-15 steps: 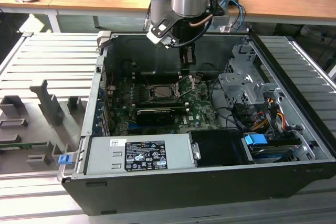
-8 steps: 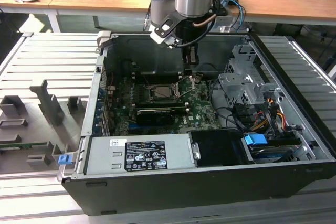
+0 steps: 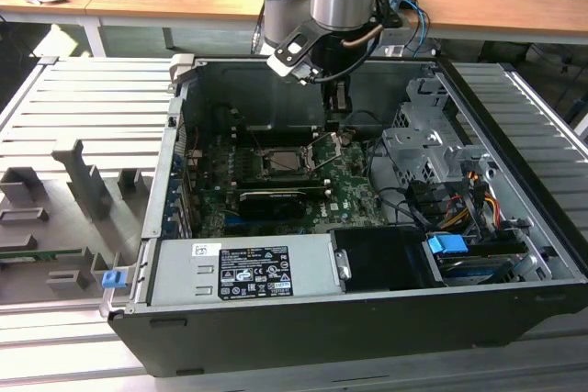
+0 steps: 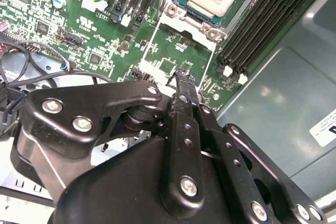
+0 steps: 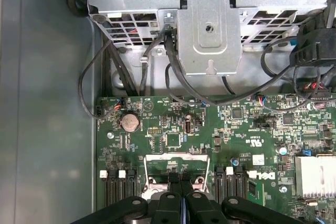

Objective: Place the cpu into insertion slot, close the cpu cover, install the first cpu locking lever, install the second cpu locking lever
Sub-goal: 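Close the cpu cover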

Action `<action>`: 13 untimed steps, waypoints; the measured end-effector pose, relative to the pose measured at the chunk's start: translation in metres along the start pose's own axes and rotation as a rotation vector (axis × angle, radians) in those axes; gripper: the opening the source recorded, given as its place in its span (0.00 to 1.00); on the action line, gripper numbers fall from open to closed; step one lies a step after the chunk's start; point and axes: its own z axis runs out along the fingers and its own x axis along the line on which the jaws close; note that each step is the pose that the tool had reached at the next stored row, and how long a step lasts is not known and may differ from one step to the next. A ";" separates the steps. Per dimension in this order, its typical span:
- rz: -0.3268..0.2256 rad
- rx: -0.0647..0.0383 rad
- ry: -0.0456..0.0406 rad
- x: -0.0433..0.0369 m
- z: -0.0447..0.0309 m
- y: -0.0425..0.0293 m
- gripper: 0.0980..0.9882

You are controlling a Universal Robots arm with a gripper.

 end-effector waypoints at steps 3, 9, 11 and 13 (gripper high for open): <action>0.000 0.000 0.0000 0.0001 0.0003 0.0034 0.01; 0.000 0.000 0.0000 0.0002 0.0008 0.0105 0.01; 0.000 0.000 0.0001 0.0003 0.0013 0.0139 0.01; -0.001 0.000 0.0000 0.0003 0.0034 0.0155 0.01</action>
